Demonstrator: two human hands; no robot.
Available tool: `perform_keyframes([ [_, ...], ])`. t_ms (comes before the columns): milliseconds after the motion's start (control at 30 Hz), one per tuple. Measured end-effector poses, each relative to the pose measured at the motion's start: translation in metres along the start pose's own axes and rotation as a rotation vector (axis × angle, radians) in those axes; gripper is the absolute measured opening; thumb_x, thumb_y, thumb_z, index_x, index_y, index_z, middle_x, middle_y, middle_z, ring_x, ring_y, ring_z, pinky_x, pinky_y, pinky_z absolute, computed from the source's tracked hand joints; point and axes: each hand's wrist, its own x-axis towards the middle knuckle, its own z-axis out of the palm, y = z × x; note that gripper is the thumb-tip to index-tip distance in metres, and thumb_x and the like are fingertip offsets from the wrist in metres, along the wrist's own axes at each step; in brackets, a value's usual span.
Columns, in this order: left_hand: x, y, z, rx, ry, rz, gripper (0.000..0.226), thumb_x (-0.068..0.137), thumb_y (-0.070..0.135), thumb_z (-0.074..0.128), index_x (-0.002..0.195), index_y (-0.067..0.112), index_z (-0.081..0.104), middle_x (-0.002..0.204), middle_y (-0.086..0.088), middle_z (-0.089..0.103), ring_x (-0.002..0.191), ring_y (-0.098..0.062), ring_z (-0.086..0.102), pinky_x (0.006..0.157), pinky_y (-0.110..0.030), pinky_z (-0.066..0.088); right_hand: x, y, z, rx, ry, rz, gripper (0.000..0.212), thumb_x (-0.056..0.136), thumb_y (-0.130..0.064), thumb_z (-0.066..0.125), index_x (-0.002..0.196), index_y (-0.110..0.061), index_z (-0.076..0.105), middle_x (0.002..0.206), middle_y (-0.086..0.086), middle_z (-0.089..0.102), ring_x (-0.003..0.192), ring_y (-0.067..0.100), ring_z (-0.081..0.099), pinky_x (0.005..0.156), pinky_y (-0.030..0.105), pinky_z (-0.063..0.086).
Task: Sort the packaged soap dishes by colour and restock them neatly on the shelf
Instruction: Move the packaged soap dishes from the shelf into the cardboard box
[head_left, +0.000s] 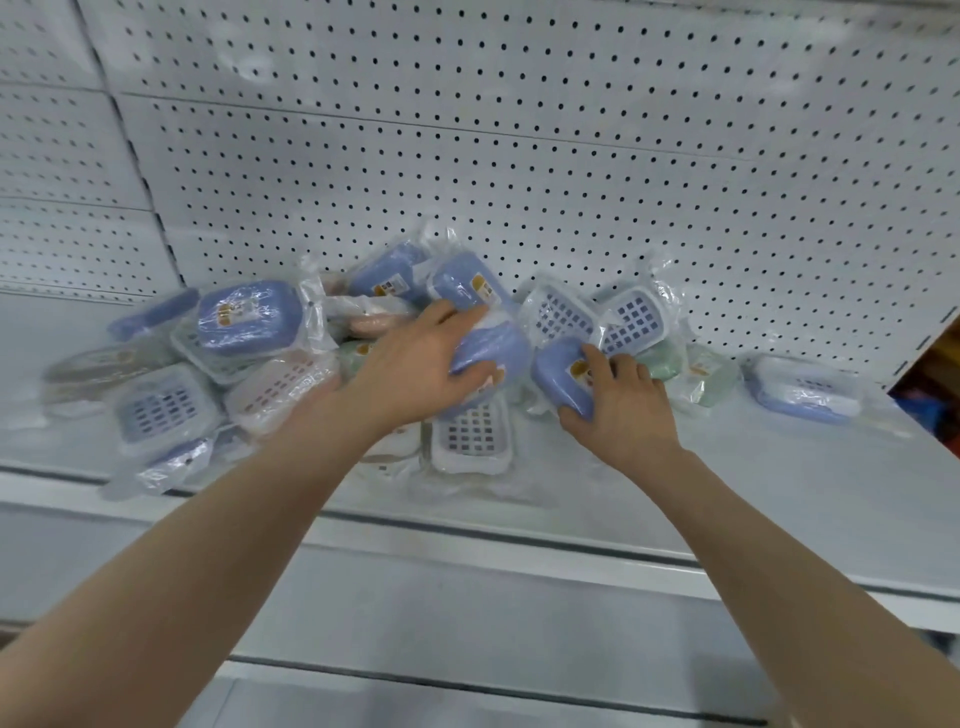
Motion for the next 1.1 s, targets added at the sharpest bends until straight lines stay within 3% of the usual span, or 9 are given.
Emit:
perform_keyframes([
  [67, 0.002, 0.004, -0.003, -0.089, -0.073, -0.085, 0.063, 0.084, 0.061, 0.041, 0.136, 0.026, 0.051, 0.118, -0.005, 0.058, 0.101, -0.027, 0.057, 0.087, -0.041, 0.048, -0.003, 0.004, -0.001, -0.015, 0.021, -0.027, 0.068, 0.068, -0.042, 0.073, 0.126, -0.011, 0.056, 0.092, 0.016, 0.059, 0.081, 0.037, 0.058, 0.07, 0.043, 0.047],
  [133, 0.003, 0.004, -0.001, -0.126, -0.151, -0.182, 0.051, 0.092, 0.051, 0.044, 0.128, 0.017, 0.057, 0.111, -0.008, 0.061, 0.101, -0.027, 0.056, 0.089, -0.04, 0.046, -0.007, 0.007, 0.0, -0.037, 0.021, -0.049, 0.064, 0.067, -0.042, 0.073, 0.121, -0.011, 0.059, 0.09, 0.016, 0.059, 0.079, 0.037, 0.059, 0.069, 0.041, 0.045],
  [267, 0.003, 0.003, 0.011, 0.218, -0.087, -0.207, 0.038, 0.101, 0.032, 0.04, 0.134, 0.013, 0.048, 0.121, -0.012, 0.059, 0.109, -0.032, 0.056, 0.082, -0.04, 0.046, -0.011, 0.008, 0.003, -0.022, 0.031, -0.047, 0.064, 0.064, -0.042, 0.076, 0.118, -0.01, 0.06, 0.088, 0.017, 0.059, 0.075, 0.037, 0.059, 0.067, 0.041, 0.046],
  [333, 0.0, 0.007, 0.019, 0.382, -0.047, -0.217, 0.049, 0.098, 0.041, 0.044, 0.14, 0.016, 0.041, 0.131, -0.009, 0.053, 0.112, -0.033, 0.054, 0.078, -0.041, 0.046, -0.01, 0.007, 0.004, -0.016, 0.033, -0.045, 0.065, 0.064, -0.041, 0.077, 0.118, -0.009, 0.06, 0.087, 0.017, 0.059, 0.074, 0.037, 0.059, 0.067, 0.042, 0.046],
  [400, -0.007, 0.01, 0.027, 0.429, -0.034, -0.227, 0.077, 0.084, 0.061, 0.056, 0.142, 0.015, 0.036, 0.134, -0.007, 0.049, 0.114, -0.034, 0.052, 0.078, -0.043, 0.046, -0.01, 0.007, 0.005, -0.018, 0.039, -0.051, 0.065, 0.063, -0.041, 0.077, 0.116, -0.009, 0.061, 0.086, 0.017, 0.059, 0.073, 0.036, 0.058, 0.066, 0.041, 0.046],
  [467, -0.012, 0.011, 0.032, 0.464, -0.067, -0.227, 0.099, 0.069, 0.067, 0.067, 0.144, 0.014, 0.029, 0.136, -0.006, 0.043, 0.119, -0.032, 0.048, 0.084, -0.044, 0.045, -0.009, 0.007, 0.006, -0.02, 0.049, -0.057, 0.065, 0.061, -0.04, 0.078, 0.116, -0.008, 0.061, 0.086, 0.018, 0.059, 0.073, 0.036, 0.058, 0.065, 0.041, 0.046],
  [667, -0.025, 0.011, 0.02, 0.345, 0.048, -0.246, 0.086, 0.066, 0.044, 0.072, 0.139, 0.011, 0.039, 0.129, -0.01, 0.05, 0.114, -0.035, 0.05, 0.088, -0.046, 0.046, -0.01, 0.003, -0.01, -0.012, 0.087, -0.068, 0.063, 0.064, -0.037, 0.076, 0.117, -0.006, 0.061, 0.088, 0.02, 0.059, 0.075, 0.038, 0.058, 0.067, 0.043, 0.045],
  [867, -0.074, 0.003, -0.019, 0.292, 0.213, -0.218, 0.09, 0.062, 0.049, 0.077, 0.135, 0.007, 0.046, 0.122, -0.013, 0.056, 0.105, -0.037, 0.055, 0.078, -0.046, 0.049, -0.018, -0.03, -0.045, 0.0, 0.156, -0.079, 0.063, 0.071, -0.043, 0.067, 0.123, -0.009, 0.058, 0.097, 0.02, 0.06, 0.084, 0.04, 0.059, 0.07, 0.044, 0.045],
  [1100, -0.197, -0.038, -0.079, 0.227, 0.244, -0.302, 0.092, 0.067, 0.054, 0.076, 0.14, 0.009, 0.042, 0.125, -0.009, 0.055, 0.108, -0.033, 0.054, 0.082, -0.041, 0.048, -0.06, -0.144, -0.07, 0.071, 0.252, -0.208, 0.064, 0.071, -0.05, 0.056, 0.122, -0.012, 0.059, 0.1, 0.017, 0.06, 0.084, 0.037, 0.058, 0.07, 0.041, 0.044],
])
